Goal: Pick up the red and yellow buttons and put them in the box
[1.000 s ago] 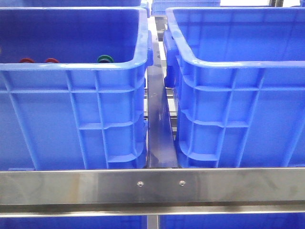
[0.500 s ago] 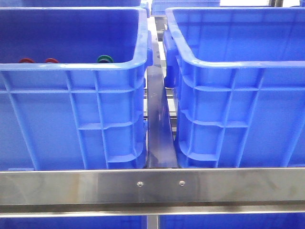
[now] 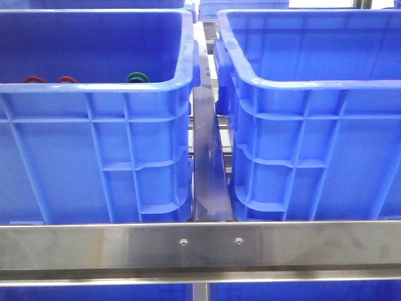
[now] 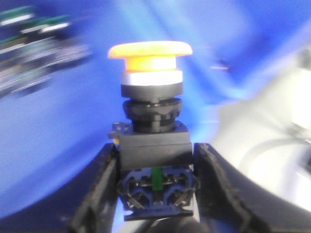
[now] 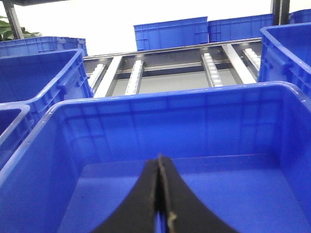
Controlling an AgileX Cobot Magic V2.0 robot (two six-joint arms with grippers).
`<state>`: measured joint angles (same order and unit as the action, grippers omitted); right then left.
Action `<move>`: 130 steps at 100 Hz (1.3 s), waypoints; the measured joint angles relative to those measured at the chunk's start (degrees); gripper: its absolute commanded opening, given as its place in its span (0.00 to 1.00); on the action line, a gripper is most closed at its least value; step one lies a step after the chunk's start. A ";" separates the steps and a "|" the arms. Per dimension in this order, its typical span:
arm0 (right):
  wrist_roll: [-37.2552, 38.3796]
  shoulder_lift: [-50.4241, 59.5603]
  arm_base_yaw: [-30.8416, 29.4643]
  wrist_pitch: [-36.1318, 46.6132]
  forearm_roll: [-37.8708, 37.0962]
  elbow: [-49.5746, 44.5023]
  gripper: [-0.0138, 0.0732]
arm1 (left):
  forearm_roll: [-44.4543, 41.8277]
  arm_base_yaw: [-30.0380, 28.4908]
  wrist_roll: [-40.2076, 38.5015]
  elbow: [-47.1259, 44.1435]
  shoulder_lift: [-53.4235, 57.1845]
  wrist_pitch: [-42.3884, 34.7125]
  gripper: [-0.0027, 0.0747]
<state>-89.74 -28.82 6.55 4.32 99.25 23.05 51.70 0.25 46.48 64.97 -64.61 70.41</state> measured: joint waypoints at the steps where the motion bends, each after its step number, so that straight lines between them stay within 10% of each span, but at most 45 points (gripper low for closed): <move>1: 0.00 0.00 0.00 -0.01 0.00 0.00 0.08 | 0.13 0.70 0.31 0.00 0.00 0.11 0.13; 22: 0.00 0.00 0.00 -6.81 0.00 0.00 0.21 | 0.65 11.60 3.55 0.00 0.00 0.33 0.13; 49: 2.29 0.00 0.00 -24.47 3.62 0.00 0.83 | 1.02 17.21 5.06 0.00 0.00 0.71 0.13; 98: 21.73 -14.19 0.00 -61.93 2.84 5.77 0.83 | 1.02 17.21 5.15 0.00 0.00 0.71 0.13; 130: 25.07 -24.00 0.75 -68.80 2.34 10.64 0.83 | 1.07 17.21 5.28 0.00 0.00 0.71 0.13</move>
<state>-64.67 -52.82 7.30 -64.49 101.59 33.69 52.77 17.46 51.76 64.97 -64.61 71.12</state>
